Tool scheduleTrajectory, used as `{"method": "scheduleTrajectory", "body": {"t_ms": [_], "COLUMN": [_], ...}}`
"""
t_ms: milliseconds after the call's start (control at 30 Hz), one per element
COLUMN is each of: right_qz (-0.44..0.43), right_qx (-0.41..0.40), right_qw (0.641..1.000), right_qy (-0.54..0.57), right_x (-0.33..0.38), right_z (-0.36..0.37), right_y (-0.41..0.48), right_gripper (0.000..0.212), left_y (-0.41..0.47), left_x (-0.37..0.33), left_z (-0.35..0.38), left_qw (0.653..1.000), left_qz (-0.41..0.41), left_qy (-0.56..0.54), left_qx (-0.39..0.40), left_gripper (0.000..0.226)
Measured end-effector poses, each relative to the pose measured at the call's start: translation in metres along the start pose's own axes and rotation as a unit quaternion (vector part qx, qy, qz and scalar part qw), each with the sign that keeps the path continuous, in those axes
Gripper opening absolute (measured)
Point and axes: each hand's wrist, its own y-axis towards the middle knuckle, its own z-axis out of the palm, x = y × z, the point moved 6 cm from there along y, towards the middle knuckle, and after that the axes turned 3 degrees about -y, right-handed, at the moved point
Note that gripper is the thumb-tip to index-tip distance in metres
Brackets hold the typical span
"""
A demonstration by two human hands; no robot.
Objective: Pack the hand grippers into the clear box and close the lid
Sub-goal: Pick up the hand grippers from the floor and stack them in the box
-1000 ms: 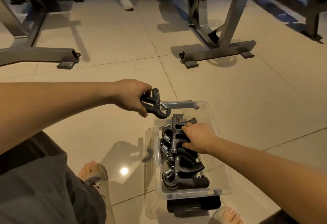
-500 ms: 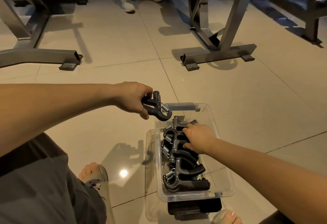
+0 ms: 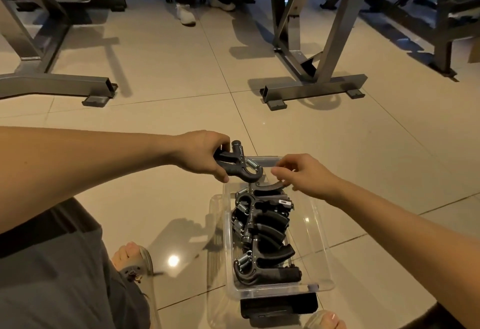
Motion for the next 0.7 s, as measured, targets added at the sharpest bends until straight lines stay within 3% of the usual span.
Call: {"method": "scheduleTrajectory", "body": {"t_ms": [100,233,300,400,500,567,633,700], "right_qz": [0.066,0.098,0.102,0.079,0.015,-0.033,-0.058,-0.072], "right_qx": [0.028,0.003,-0.001,0.018,0.090,0.133,0.147,0.125], "right_qw": [0.976,0.929,0.915,0.936,0.971,0.975,0.972,0.975], "right_qy": [0.208,0.356,0.391,0.342,0.220,0.175,0.174,0.167], "right_x": [0.014,0.024,0.022,0.014,0.015,0.021,0.028,0.034], "right_z": [-0.005,-0.003,-0.006,-0.019,-0.033,-0.034,-0.032,-0.031], "right_y": [-0.019,-0.024,-0.025,-0.026,-0.029,-0.031,-0.031,-0.029], "right_gripper": [0.031,0.025,0.022,0.021,0.020,0.019,0.020,0.022], "left_y": [-0.003,-0.011,-0.014,-0.017,-0.017,-0.017,-0.018,-0.020], "left_x": [-0.020,-0.042,-0.049,-0.052,-0.048,-0.051,-0.059,-0.064], "left_z": [0.004,0.009,0.012,0.007,-0.015,-0.011,0.006,0.016], "left_qw": [0.995,0.992,0.993,0.992,0.985,0.986,0.981,0.972], "left_qz": [0.042,0.059,0.061,0.056,0.052,0.063,0.084,0.096], "left_qy": [-0.082,-0.058,-0.053,-0.084,-0.102,-0.141,-0.169,-0.202], "left_qx": [-0.030,-0.096,-0.091,-0.076,-0.131,-0.064,0.034,0.066], "left_gripper": [0.050,0.056,0.058,0.059,0.060,0.058,0.041,0.023]}}
